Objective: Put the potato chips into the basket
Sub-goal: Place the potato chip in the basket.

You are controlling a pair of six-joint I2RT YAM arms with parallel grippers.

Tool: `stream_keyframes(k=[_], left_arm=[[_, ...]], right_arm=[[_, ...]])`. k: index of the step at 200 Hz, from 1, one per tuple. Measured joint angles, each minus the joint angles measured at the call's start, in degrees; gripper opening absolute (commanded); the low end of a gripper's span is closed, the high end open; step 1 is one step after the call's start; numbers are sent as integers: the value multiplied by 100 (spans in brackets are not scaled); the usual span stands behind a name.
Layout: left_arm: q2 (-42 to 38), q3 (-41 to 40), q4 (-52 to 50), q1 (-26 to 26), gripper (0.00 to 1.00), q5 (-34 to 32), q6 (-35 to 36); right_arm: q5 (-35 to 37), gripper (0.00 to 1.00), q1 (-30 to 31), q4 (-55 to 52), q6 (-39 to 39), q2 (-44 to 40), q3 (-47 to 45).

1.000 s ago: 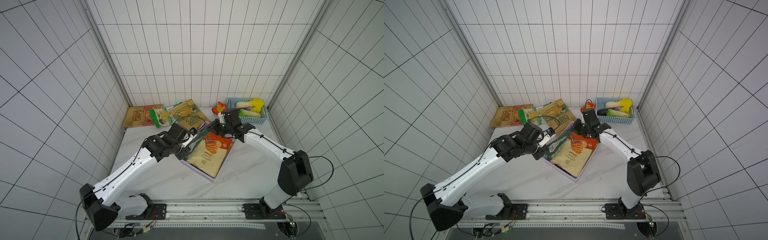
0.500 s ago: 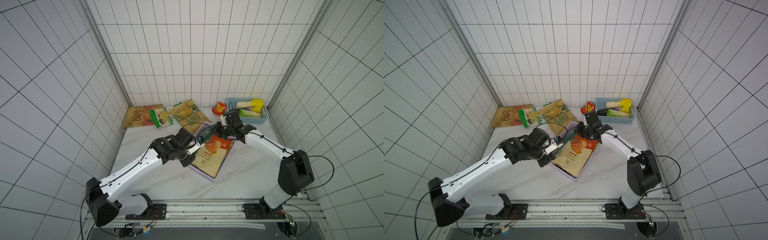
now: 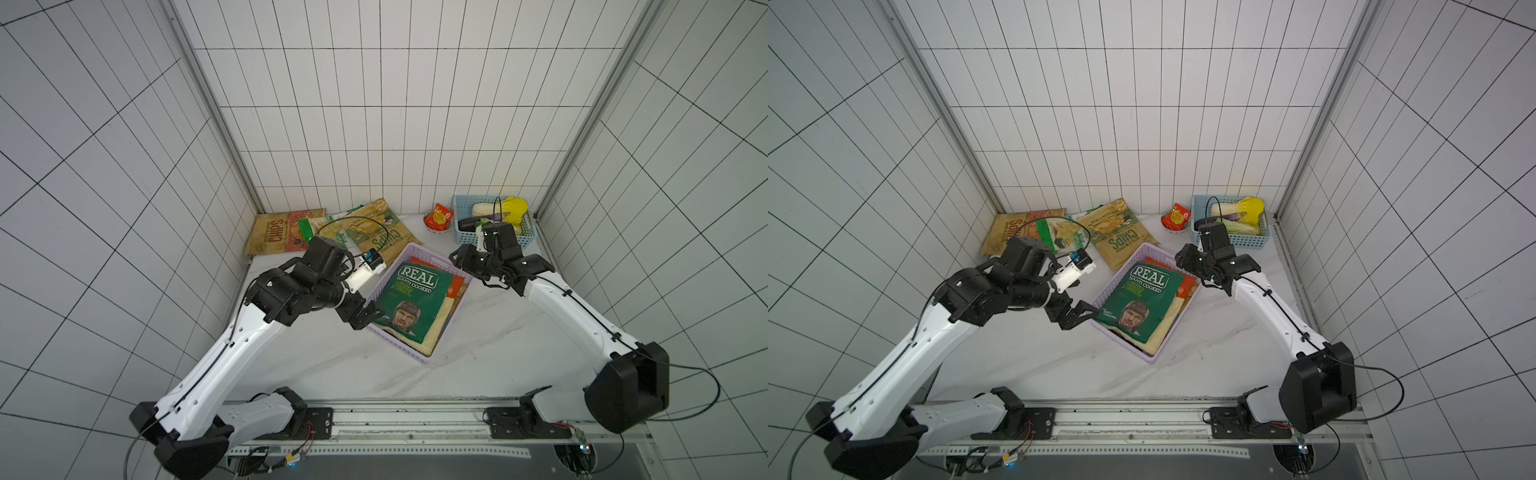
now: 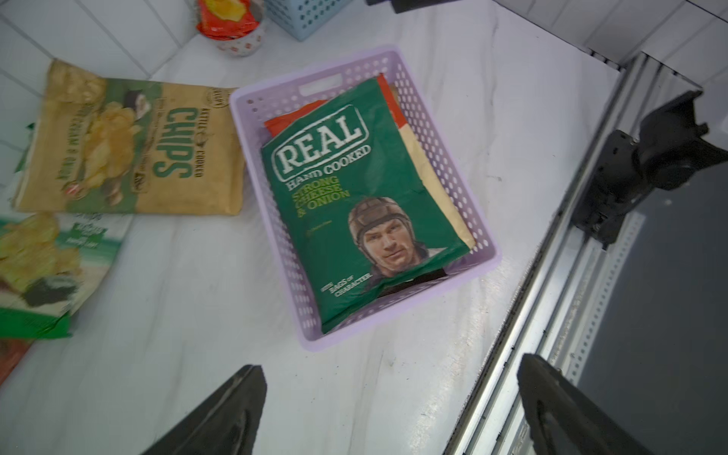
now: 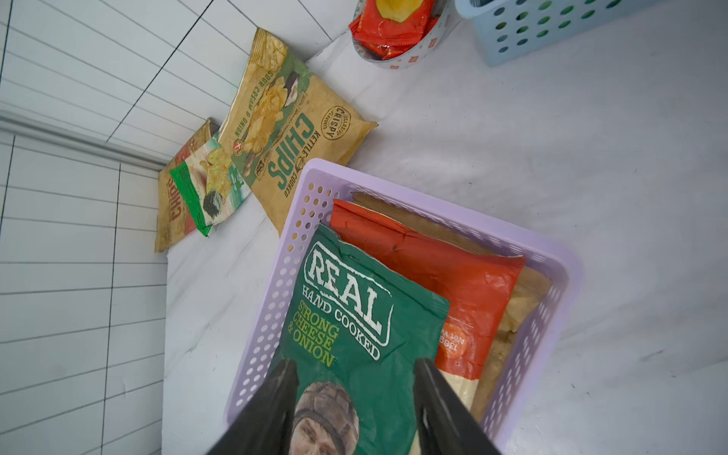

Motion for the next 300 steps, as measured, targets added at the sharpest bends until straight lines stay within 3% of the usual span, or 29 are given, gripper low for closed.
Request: stream_keyframes(k=[34,62,87,132,177,250,300], left_arm=[[-122,-726,409,1043,98,-15,-31],[-120,-1519,658,1408,98,-133,-133],[-101,-1856,844,1532,98,-190,-354],[170,-2133,1246,1561,98,-76,-769],[293,-2144,1355,1569,98,-96,-874],[356,-2144,1421,1569,98,-227,-896],[479,-2070,1451,1569,98,-457,-887]], right_arm=[[-802,44,629,138,-262,369,0],[-1598,43,1475,365,-361,1047,-7],[-2197,42,1722,846,-249,1182,-415],[-2806,40,1705,1368,-107,1001,-1622],[-2885,41,1659,1482,-63,800,-2133],[-2911,43,599,1158,-184,391,-1705],[-2876,43,-72,1419,-227,1207,-872]])
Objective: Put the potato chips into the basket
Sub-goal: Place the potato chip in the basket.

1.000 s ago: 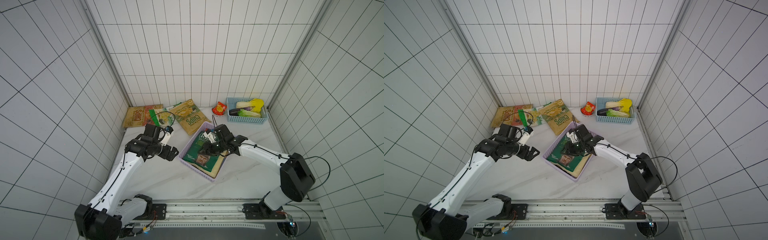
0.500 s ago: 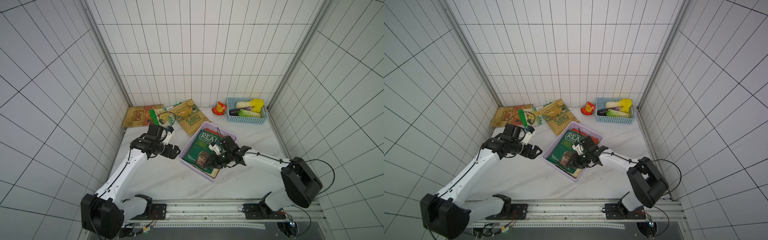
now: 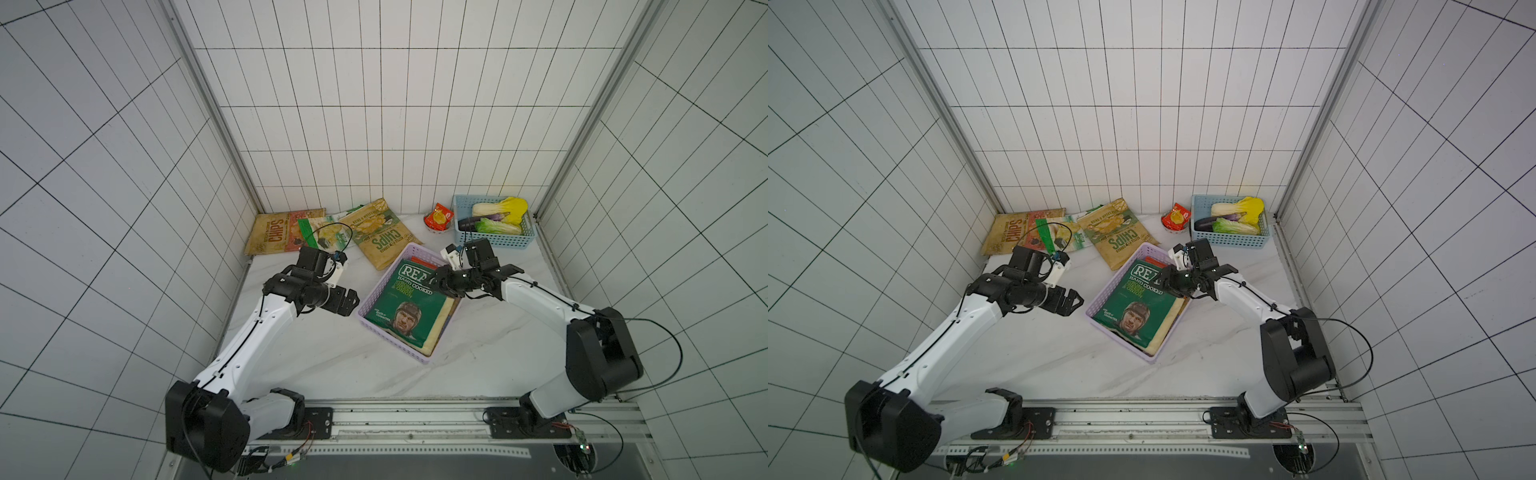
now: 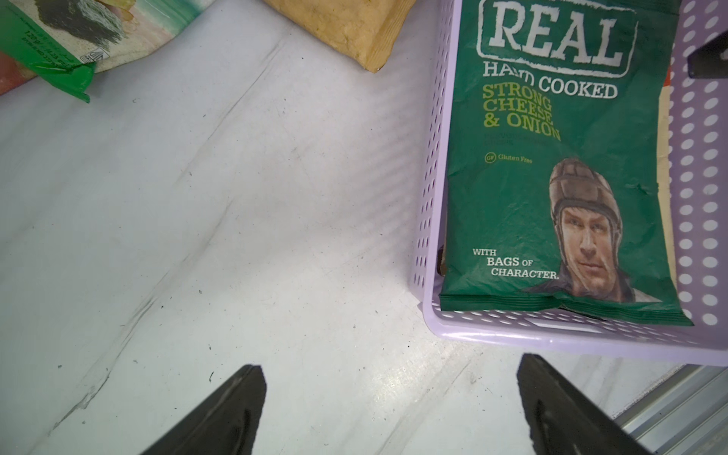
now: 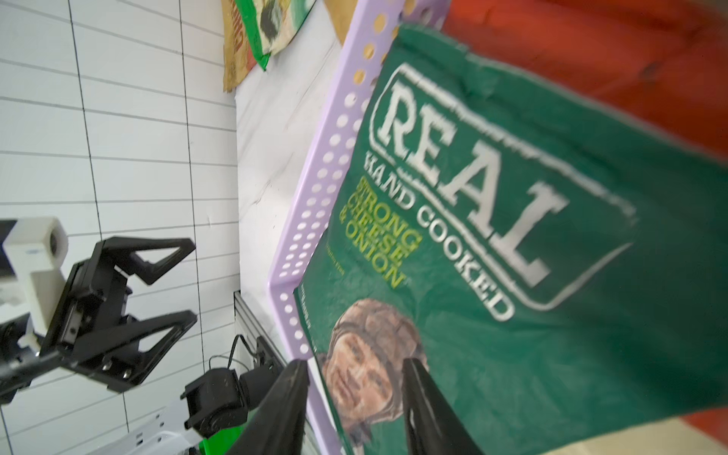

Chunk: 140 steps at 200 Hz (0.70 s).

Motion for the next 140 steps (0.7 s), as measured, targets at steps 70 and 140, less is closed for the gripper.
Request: stream_keyframes(k=[70,140], left_arm=[[560,739,39,22,98,-813,39],[2992,2898,17,306,90,-975,-564]], right_arm=[[125,43,-577,37,-146,778,28],[507,44,-577,195,-190,-501,96]])
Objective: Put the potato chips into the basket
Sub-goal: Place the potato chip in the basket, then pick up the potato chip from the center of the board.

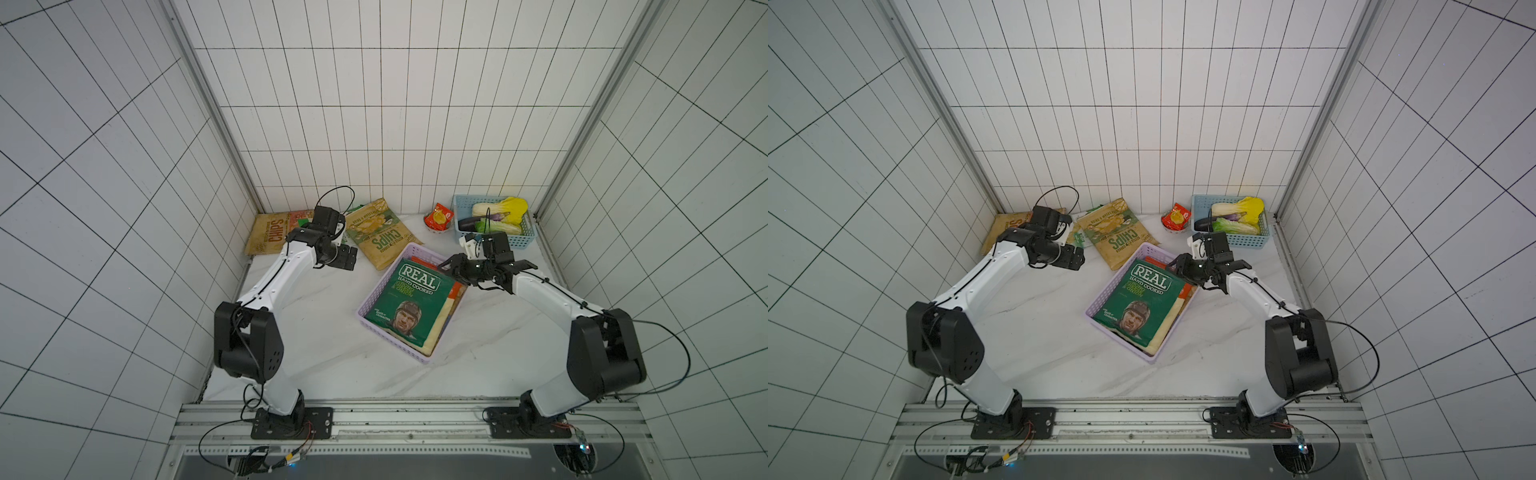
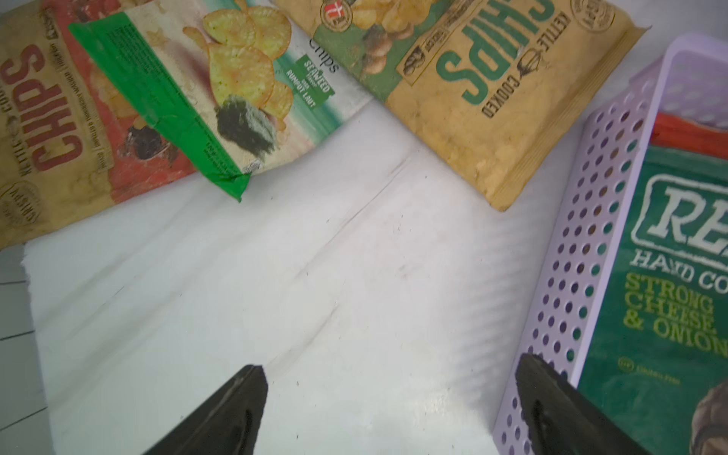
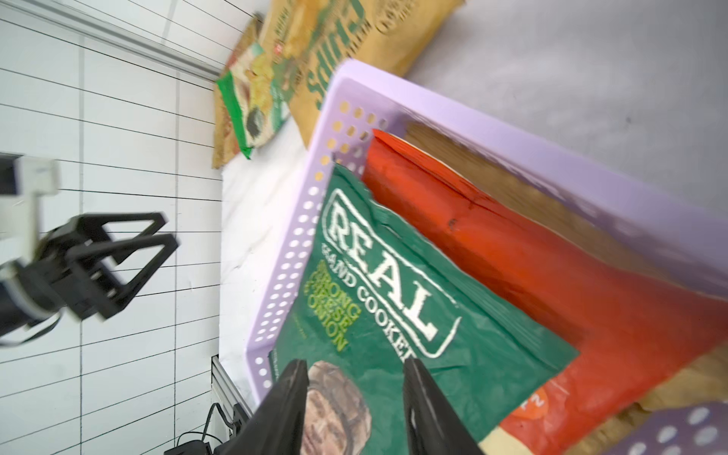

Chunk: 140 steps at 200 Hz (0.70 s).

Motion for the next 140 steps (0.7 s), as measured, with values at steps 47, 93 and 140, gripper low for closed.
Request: stream_keyframes(k=[47,93,140], left_arm=[[1961,1845,-179,374,70,1132,-804],[3355,3012,-216,590,70,1781,-1735],[4140,3674,9,575,70,2240,-2402]], right_arm=[[245,42,0,356,4,-935,-144],[393,42,0,380,26,-1167,-557],[474,42,0,367,26,-1353,-623]])
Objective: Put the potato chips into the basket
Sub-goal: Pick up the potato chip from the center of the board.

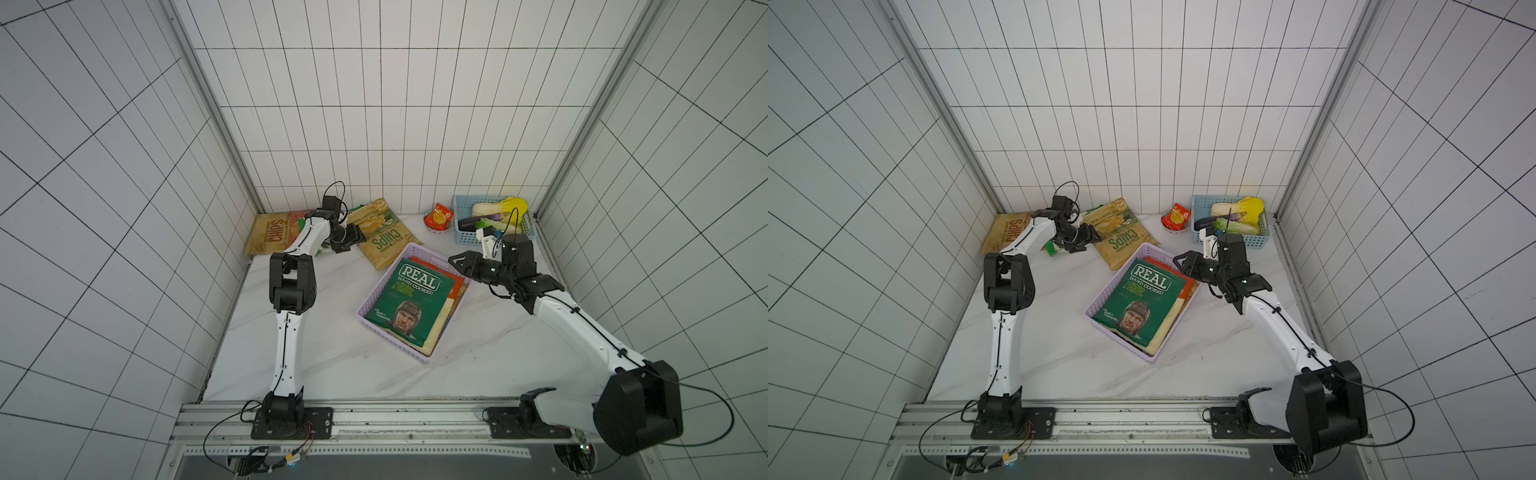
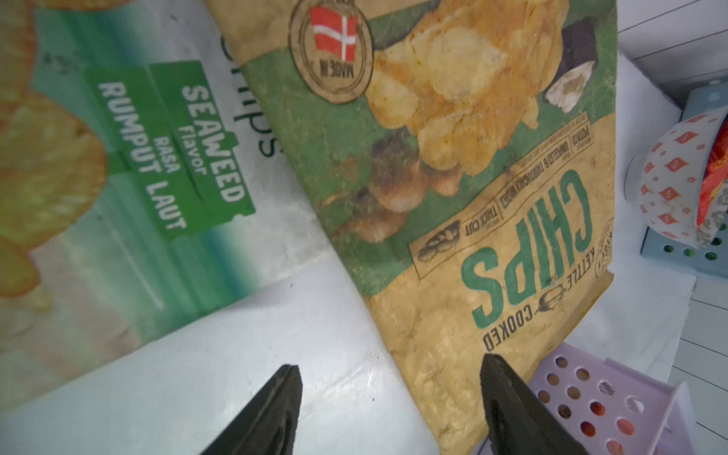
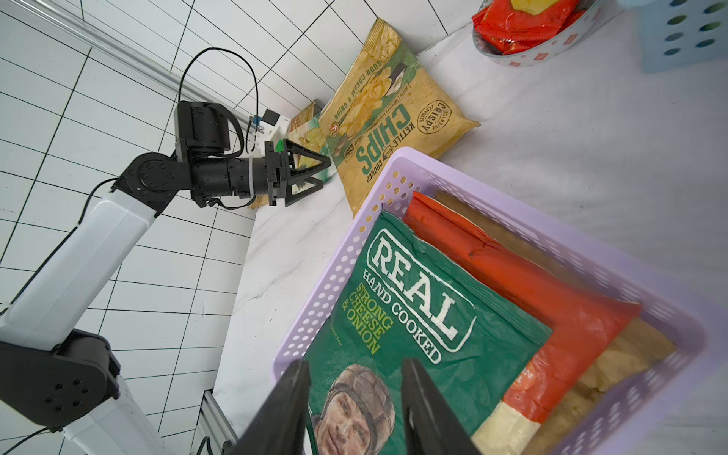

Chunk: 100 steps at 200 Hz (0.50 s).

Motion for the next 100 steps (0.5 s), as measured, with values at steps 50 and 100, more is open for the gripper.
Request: stream_keyframes(k=[50,100], left_arm=[[409,186,463,-4,70,278,-472],[658,280,1043,-66,42,636,-892]], right_arm=[[17,41,0,-57,28,-103,-2],[90,41,0,-153,37,-391,-160]])
